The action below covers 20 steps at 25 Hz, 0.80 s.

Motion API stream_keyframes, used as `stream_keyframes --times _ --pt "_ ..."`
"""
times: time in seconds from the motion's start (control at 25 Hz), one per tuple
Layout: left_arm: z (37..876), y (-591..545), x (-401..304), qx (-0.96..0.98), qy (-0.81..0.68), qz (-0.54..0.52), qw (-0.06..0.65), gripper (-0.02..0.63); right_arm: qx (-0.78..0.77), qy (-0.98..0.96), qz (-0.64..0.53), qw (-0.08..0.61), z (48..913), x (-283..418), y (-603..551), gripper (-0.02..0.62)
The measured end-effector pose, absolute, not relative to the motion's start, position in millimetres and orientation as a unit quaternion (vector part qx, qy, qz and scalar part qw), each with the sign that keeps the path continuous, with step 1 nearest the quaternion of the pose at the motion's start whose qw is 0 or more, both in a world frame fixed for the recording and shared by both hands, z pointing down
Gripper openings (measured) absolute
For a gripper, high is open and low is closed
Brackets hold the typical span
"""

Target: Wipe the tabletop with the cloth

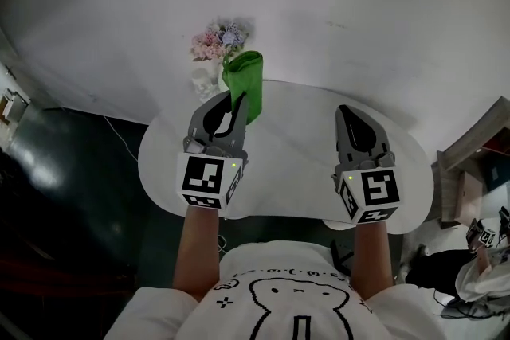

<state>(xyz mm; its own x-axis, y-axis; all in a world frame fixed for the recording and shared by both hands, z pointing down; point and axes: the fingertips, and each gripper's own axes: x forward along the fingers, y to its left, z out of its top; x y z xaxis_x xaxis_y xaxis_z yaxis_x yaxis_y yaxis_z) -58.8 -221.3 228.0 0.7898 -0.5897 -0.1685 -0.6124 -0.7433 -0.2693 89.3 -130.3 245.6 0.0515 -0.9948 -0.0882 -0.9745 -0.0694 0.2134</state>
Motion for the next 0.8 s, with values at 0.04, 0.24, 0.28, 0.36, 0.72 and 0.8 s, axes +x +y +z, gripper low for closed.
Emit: stream_keyframes --times 0.04,0.24,0.28,0.36,0.72,0.8 --pt "226 -221 -57 -0.935 0.316 0.038 0.159 0.054 0.725 -0.679 -0.109 0.05 244 88 -131 -0.002" --pt "221 -221 -48 -0.941 0.293 0.049 0.161 0.054 0.728 -0.673 -0.125 0.051 239 85 -129 -0.002" --pt "220 -221 -48 -0.942 0.29 0.052 0.16 0.054 0.73 -0.67 -0.127 0.051 238 85 -128 -0.002" --pt "220 -220 -46 -0.944 0.285 0.057 0.157 0.054 0.736 -0.663 -0.127 0.051 236 85 -127 -0.002" --pt "219 -219 -45 -0.949 0.273 0.066 0.145 0.054 0.747 -0.653 -0.111 0.052 240 85 -125 -0.002" --pt "221 -220 -44 -0.95 0.27 0.065 0.146 0.054 0.749 -0.651 -0.111 0.053 242 84 -126 -0.002"
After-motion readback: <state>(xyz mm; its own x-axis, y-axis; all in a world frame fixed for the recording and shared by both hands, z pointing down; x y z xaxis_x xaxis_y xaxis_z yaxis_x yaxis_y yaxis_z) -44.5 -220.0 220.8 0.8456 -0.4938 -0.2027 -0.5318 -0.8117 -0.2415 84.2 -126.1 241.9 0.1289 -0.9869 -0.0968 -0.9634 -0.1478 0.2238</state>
